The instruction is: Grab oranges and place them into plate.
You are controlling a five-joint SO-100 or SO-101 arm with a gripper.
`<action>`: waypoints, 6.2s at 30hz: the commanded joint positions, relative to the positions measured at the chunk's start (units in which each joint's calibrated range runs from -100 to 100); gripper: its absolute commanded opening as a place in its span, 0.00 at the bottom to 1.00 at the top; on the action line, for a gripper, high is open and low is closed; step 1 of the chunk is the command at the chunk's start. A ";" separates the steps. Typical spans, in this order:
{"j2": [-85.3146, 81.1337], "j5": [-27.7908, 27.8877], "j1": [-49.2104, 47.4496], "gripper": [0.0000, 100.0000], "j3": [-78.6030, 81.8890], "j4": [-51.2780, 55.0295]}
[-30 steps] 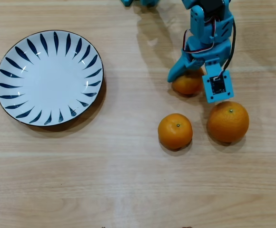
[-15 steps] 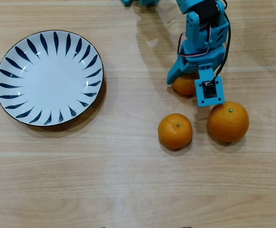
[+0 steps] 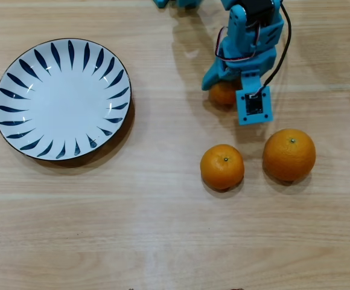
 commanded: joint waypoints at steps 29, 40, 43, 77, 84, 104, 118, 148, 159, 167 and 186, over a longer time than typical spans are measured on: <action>-32.60 28.35 50.39 0.34 29.66 -20.56; -32.60 28.41 49.82 0.47 32.83 -23.31; -32.60 28.35 49.74 0.47 32.29 -22.71; -2.59 12.83 10.63 0.02 -21.58 -3.89; 4.51 10.53 8.21 0.21 -21.76 -11.19; 17.53 10.79 8.29 0.40 -31.27 -18.50; 24.63 10.84 9.66 0.39 -31.90 -22.19; -11.13 19.21 27.16 0.28 -18.50 1.10; -29.98 26.21 47.48 0.28 10.29 -5.69; -30.15 26.84 49.50 0.28 22.51 -16.69; -33.95 26.47 40.87 0.24 17.44 -13.94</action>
